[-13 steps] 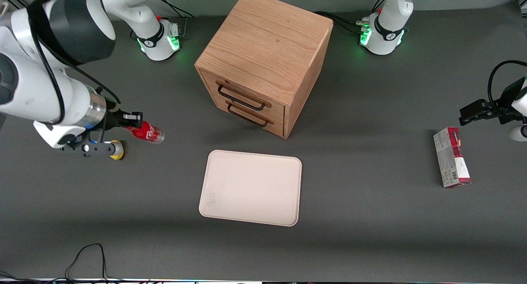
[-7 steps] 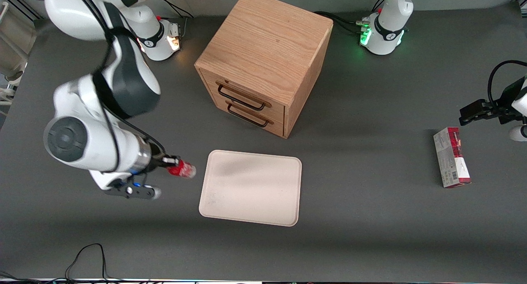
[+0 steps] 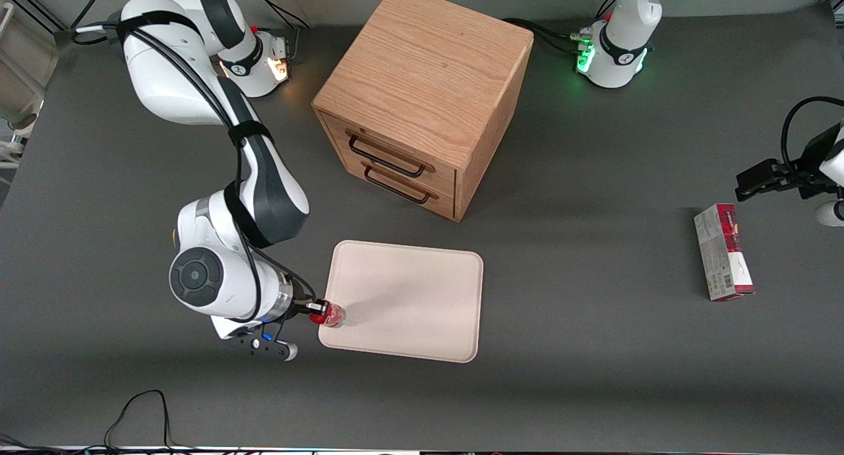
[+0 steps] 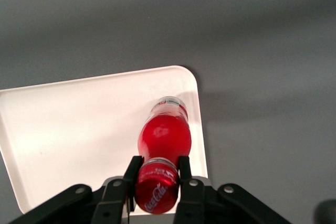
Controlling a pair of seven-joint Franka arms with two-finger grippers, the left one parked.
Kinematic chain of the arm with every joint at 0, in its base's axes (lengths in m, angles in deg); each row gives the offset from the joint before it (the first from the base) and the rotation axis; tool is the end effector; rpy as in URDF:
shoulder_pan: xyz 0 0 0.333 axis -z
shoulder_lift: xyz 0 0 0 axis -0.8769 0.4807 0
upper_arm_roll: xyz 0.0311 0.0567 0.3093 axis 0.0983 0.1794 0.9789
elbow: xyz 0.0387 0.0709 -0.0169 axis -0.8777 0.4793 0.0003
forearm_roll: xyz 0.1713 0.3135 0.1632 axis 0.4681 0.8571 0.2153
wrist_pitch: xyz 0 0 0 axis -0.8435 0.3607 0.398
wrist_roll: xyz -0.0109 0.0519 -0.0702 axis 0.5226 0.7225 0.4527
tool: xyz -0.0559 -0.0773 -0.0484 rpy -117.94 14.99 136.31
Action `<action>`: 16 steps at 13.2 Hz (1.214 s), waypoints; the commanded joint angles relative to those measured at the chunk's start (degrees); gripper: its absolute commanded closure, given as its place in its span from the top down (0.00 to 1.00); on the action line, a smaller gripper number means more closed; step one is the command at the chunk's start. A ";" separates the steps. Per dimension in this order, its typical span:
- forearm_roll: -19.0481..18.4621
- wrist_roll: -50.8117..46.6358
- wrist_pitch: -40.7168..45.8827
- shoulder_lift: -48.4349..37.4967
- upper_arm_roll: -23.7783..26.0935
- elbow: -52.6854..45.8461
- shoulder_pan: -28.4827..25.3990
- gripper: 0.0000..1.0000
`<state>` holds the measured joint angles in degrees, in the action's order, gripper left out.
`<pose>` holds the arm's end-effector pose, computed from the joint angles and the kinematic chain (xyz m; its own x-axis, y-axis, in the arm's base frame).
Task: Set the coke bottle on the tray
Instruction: 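Carry the held bottle over to the cream tray's rim, then lower the bottle onto the tray and open the right gripper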
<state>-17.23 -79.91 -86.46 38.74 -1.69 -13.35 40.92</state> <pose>0.7290 0.2670 0.3571 0.9627 -0.2638 -0.0596 -0.2677 -0.9607 -0.0735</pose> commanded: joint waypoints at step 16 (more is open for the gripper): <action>-0.21 -1.35 -2.05 3.77 0.02 -2.50 -0.48 1.00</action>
<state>-17.23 -80.00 -88.75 41.65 -1.69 -13.96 40.64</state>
